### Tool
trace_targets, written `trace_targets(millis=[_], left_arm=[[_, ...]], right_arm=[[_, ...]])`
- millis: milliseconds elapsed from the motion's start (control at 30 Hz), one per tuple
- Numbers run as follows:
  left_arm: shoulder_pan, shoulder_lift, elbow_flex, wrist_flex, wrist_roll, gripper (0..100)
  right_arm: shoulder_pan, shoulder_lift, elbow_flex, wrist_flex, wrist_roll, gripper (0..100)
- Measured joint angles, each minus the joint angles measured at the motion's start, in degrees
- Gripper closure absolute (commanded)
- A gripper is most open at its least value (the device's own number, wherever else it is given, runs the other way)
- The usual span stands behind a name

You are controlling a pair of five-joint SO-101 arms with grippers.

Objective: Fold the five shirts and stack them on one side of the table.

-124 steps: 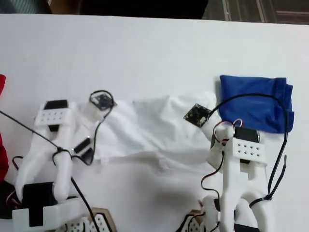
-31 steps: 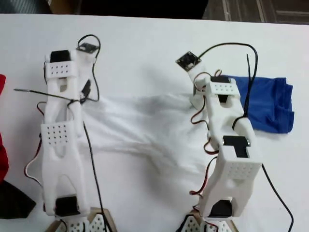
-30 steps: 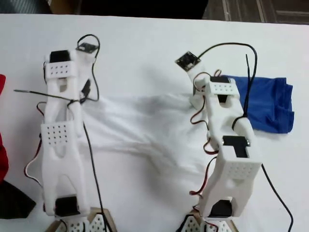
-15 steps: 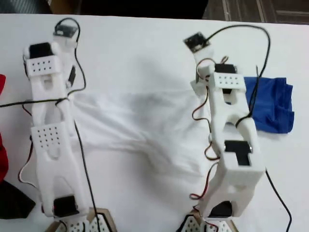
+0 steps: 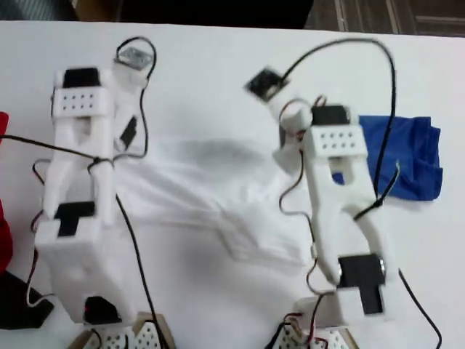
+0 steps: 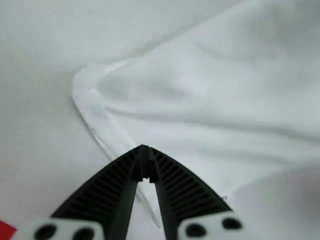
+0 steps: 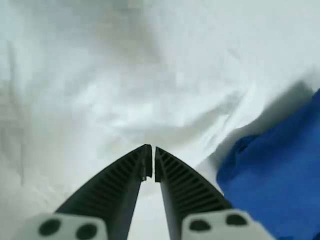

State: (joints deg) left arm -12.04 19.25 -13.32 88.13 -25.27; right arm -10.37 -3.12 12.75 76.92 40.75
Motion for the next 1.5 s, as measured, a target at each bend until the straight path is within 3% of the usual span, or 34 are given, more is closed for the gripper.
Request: trace_targets(millis=[267, 567, 800, 967, 1167, 1433, 1500], left_arm=[[0.18, -9.93, 34.73, -21.98, -0.18, 97], [-0.35, -12.57, 45.45, -32.53, -0.18, 97], [-0.35, -12.75, 45.89, -33.32, -0.09, 97], [-0.35, -12.75, 45.89, -33.49, -0.09, 97], [-0.35, -12.84, 46.15, -33.49, -0.09, 97], [-0.35, -12.84, 46.15, -33.67, -0.09, 97], [-0.35, -12.84, 46.15, -33.67, -0.09, 97]], right_arm=[[-10.29, -14.33, 24.35, -9.14, 0.18, 97.8], [-14.42, -17.67, 33.67, -9.76, 0.18, 97.8], [-14.95, -18.11, 35.08, -9.67, 0.18, 97.8], [-19.16, -18.11, 36.66, -9.05, 0.18, 96.8], [-20.84, -18.11, 40.35, -15.74, 0.18, 81.0], [-21.19, -18.11, 41.05, -18.02, 0.18, 81.3], [-21.10, -18.11, 41.05, -18.37, 0.18, 85.4]])
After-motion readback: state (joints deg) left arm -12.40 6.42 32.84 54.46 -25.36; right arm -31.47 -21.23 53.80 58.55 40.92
